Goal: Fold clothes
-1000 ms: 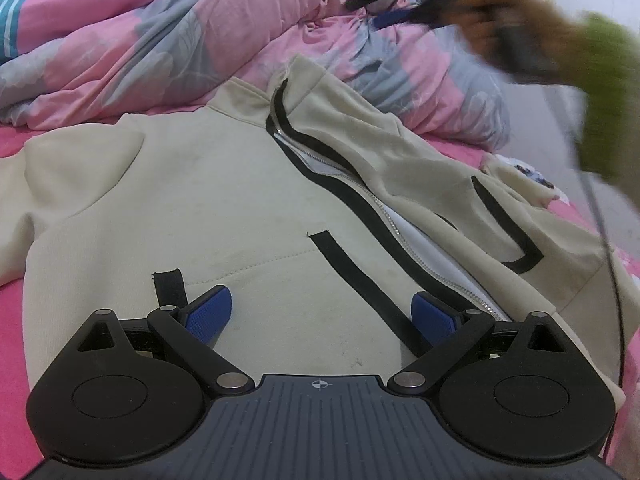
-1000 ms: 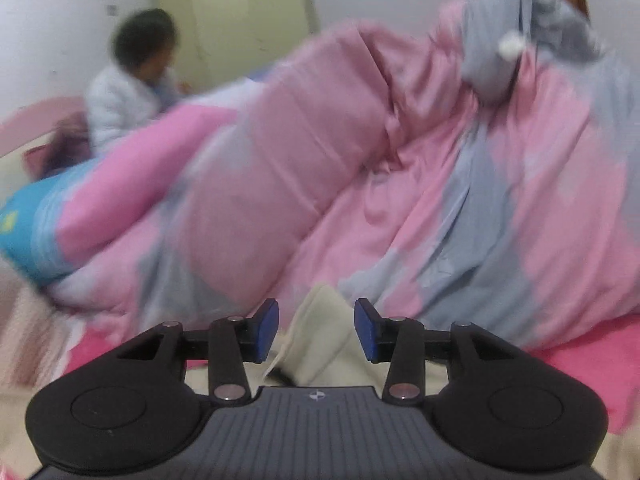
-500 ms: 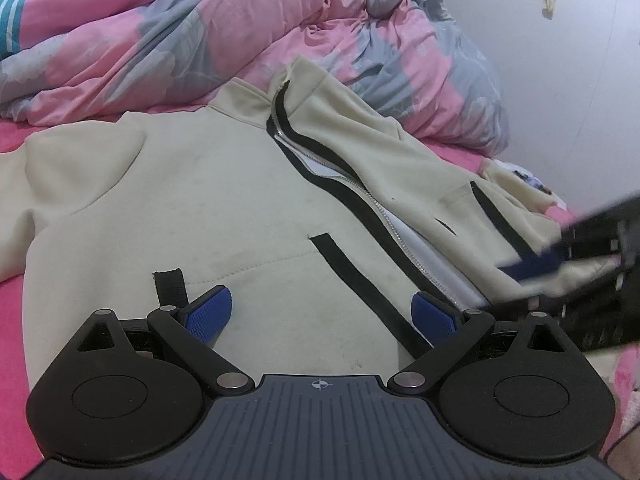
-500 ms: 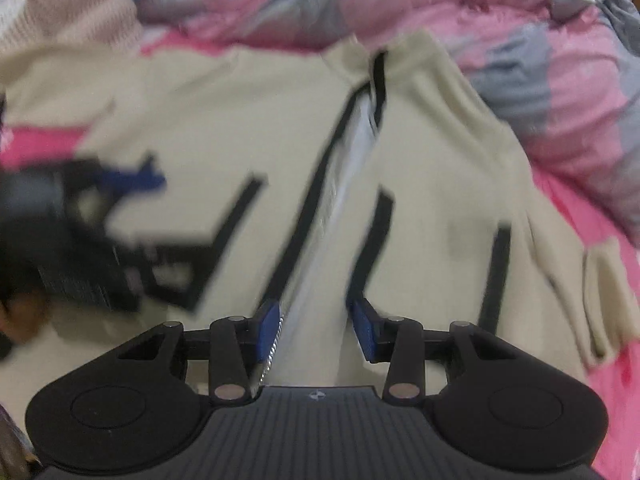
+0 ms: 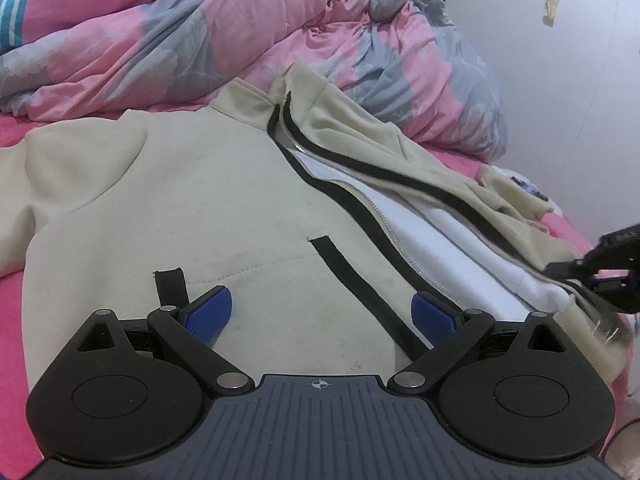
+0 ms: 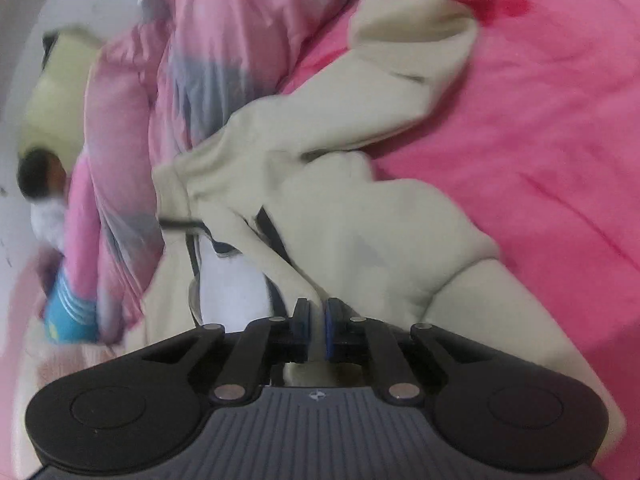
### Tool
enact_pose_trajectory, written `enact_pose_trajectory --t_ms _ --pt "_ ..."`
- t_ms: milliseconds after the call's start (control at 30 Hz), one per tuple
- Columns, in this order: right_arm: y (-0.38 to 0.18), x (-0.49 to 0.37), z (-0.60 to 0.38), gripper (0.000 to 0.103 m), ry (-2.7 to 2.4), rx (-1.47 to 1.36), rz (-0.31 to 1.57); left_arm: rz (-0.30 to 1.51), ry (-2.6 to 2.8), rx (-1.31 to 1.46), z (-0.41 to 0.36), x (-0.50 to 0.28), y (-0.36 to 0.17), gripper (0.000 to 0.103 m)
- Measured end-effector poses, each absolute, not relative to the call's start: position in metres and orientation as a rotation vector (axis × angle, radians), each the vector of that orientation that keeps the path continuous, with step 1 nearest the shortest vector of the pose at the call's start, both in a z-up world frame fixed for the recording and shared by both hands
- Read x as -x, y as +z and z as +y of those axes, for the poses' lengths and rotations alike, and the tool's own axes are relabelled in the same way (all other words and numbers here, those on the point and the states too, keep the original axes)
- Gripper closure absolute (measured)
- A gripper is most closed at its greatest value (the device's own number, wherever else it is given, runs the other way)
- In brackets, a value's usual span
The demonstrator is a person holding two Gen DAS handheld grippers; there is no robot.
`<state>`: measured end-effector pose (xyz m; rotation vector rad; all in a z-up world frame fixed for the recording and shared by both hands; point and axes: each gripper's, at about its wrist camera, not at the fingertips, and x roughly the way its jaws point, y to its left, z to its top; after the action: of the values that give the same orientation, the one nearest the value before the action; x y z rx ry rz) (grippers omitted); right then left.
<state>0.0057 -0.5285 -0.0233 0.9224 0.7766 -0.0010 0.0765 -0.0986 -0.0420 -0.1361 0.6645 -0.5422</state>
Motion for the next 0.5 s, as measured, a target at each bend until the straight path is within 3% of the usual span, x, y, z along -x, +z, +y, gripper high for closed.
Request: enact_pose_trajectory --t_ms 167,233,300,500 --pt "0.032 0.028 -0.504 0.09 0.031 -0.614 0.66 0.661 -0.539 0.14 -0.098 -0.076 -0.042 0.005" --pt "0.047 0.043 -0.485 0.083 0.06 -0.437 0.635 0.652 -0.529 0.146 -0.096 -0.075 -0.041 0.006" --pt "0.054 0.061 -0.461 0.063 0.078 -0.252 0.627 0.636 -0.516 0.158 -0.093 -0.074 -0.037 0.006" --pt "0.027 0.087 -0.414 0.063 0.1 0.169 0.653 0.613 -0.482 0.124 -0.096 -0.064 -0.023 0.006"
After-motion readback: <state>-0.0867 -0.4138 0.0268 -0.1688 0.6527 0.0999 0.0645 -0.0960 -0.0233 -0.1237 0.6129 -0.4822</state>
